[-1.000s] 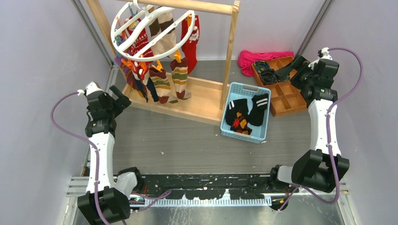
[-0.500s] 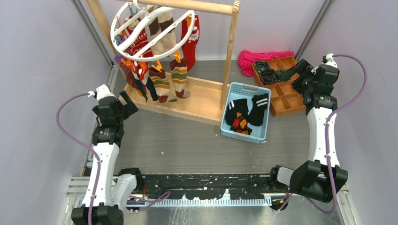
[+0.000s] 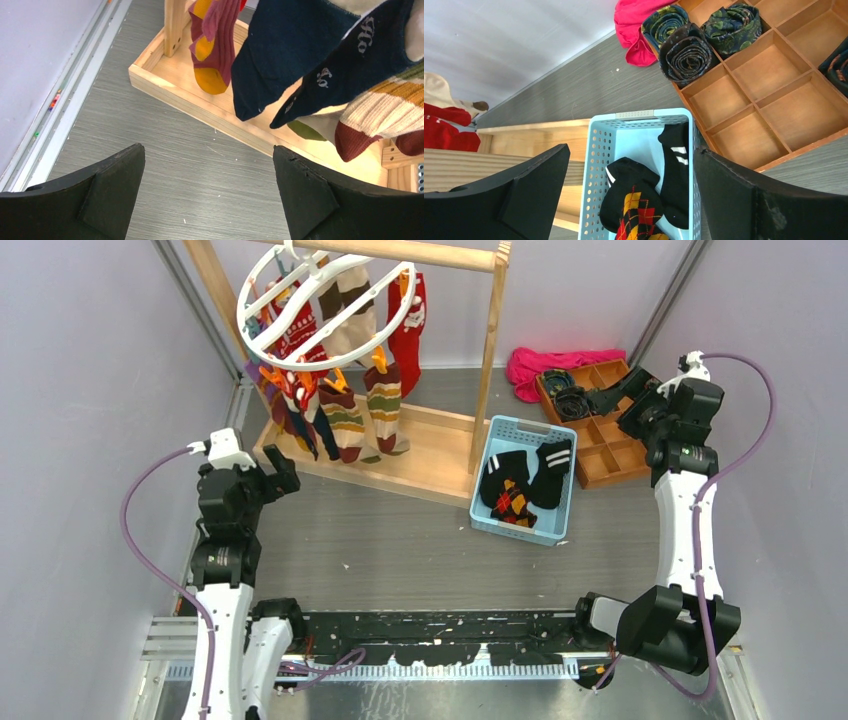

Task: Clip the socks to the hanger
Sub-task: Reset both arms

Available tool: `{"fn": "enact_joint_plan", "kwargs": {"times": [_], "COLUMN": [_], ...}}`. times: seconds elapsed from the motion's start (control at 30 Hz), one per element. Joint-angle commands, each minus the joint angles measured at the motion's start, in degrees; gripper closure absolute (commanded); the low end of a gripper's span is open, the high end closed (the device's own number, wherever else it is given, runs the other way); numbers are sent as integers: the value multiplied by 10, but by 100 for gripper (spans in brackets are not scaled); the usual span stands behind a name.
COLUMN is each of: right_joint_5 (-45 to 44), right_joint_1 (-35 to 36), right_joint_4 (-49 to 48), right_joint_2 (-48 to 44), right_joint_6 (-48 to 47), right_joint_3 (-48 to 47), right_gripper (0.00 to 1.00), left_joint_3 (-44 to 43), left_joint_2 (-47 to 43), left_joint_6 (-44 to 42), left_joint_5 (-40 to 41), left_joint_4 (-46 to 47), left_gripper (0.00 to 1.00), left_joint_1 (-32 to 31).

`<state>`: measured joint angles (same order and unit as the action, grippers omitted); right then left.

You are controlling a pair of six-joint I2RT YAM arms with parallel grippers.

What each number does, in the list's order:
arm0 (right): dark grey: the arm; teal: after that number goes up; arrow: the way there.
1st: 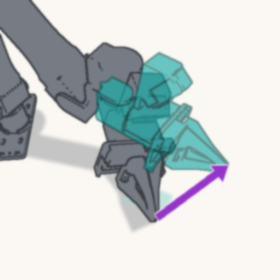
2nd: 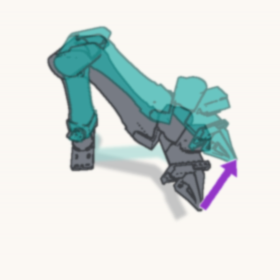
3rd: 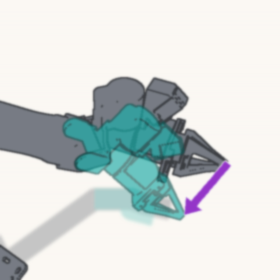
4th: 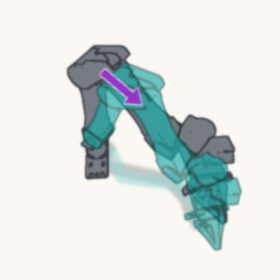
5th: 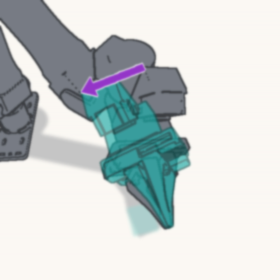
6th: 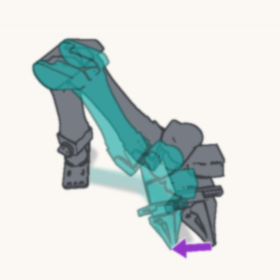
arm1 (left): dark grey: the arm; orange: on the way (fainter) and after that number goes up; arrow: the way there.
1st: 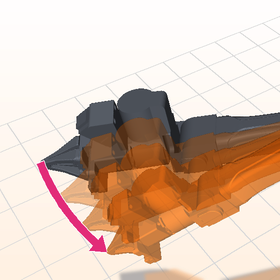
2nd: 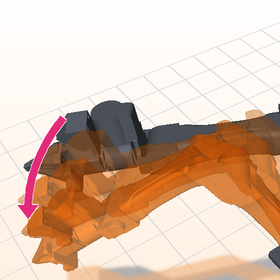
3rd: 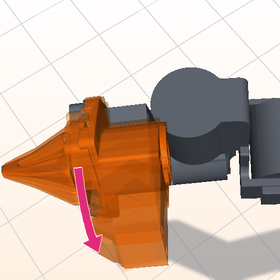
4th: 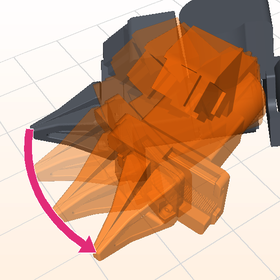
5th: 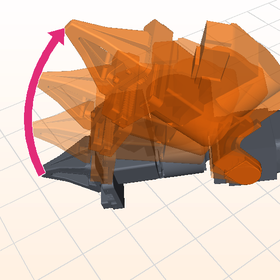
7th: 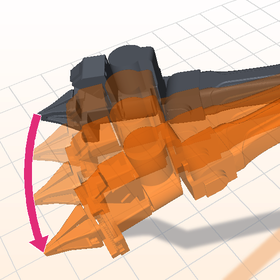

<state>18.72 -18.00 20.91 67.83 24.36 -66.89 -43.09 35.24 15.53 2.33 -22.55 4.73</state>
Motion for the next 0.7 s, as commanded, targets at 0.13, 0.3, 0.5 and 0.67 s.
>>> {"fn": "enact_joint_plan", "kwargs": {"times": [0.13, 0.3, 0.5, 0.67], "right_joint_5": [32, 32, 35, 40], "right_joint_1": [-2, -2, -2, -2], "right_joint_4": [-44, -55, -60, -60], "right_joint_2": [-19, -21, -23, -27], "right_joint_6": [3, 8, 13, 19], "right_joint_3": [14, 22, 26, 28], "right_gripper": [0, 0, 0, 0], "left_joint_3": [2, 3, 5, 5], "left_joint_2": [4, 5, 5, 4], "left_joint_6": [-20, -20, -21, -21], "left_joint_5": [-34, -37, -37, -37], "left_joint_4": [28, 28, 30, 31], "left_gripper": [0, 0, 0, 0], "left_joint_1": [-2, -1, -2, -1]}}
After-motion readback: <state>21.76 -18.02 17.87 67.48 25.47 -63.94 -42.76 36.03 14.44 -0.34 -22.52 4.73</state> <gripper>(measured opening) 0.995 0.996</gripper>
